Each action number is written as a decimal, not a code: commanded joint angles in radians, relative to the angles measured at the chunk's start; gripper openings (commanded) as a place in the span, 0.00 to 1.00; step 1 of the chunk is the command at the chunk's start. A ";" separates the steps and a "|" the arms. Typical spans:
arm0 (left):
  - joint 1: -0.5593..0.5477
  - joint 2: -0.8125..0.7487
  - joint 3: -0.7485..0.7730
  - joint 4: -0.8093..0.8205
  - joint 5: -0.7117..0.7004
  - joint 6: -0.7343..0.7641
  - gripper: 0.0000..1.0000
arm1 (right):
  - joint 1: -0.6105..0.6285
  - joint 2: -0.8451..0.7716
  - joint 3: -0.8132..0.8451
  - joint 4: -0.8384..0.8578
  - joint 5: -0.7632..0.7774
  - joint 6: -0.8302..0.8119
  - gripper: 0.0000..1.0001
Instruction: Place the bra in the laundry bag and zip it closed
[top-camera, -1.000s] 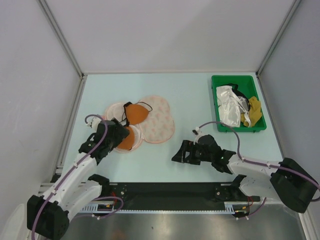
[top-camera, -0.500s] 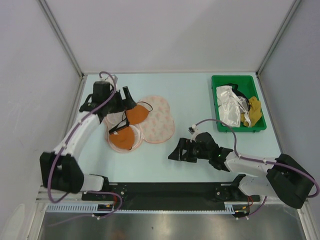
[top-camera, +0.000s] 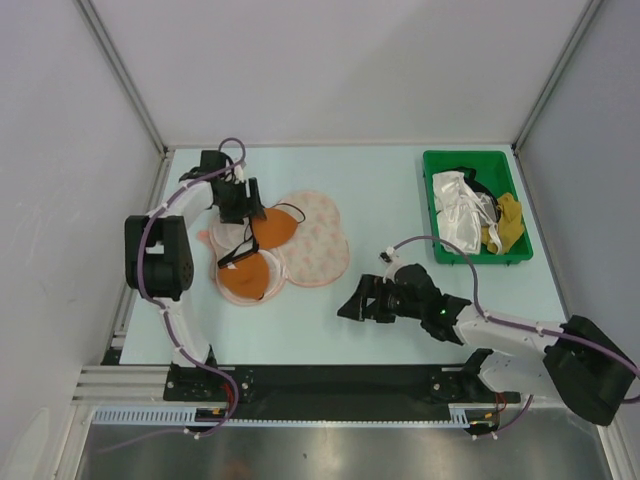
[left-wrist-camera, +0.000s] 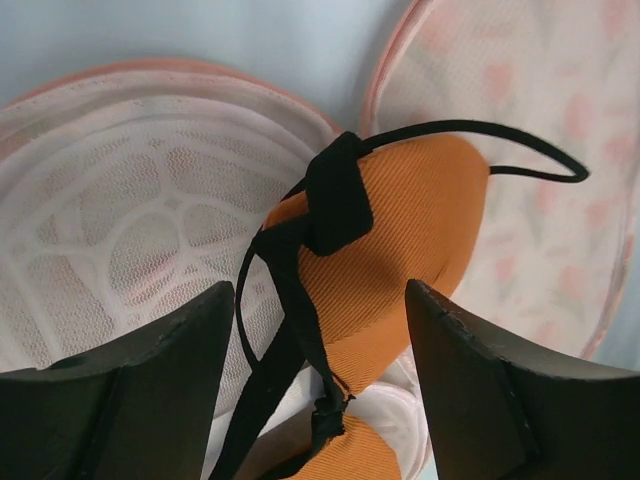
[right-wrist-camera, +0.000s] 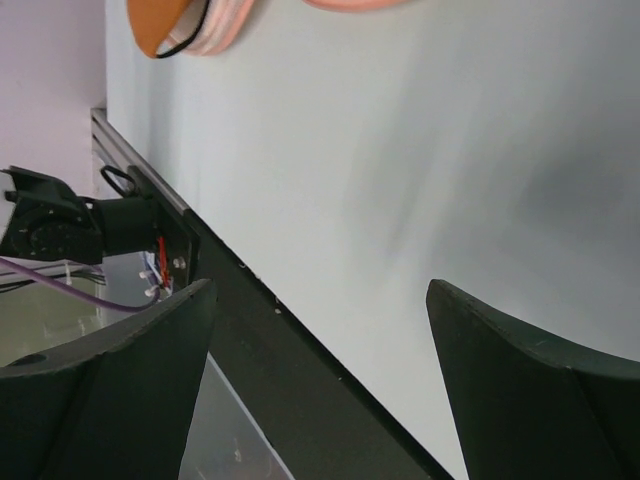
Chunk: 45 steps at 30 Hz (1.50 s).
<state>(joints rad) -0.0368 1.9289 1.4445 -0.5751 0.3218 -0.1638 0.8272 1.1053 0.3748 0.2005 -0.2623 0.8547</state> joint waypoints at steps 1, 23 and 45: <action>0.006 0.024 0.054 -0.014 0.026 0.037 0.74 | 0.003 0.132 0.062 0.104 -0.005 -0.048 0.90; 0.113 -0.028 -0.016 0.096 0.099 -0.037 0.08 | 0.158 0.946 0.839 0.251 0.152 0.029 0.57; 0.126 -0.067 -0.055 0.106 0.095 -0.037 0.00 | 0.156 1.065 0.914 0.318 0.069 0.066 0.00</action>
<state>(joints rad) 0.0769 1.9377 1.4029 -0.4892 0.3992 -0.1940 0.9955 2.1517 1.2407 0.4793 -0.1658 0.9298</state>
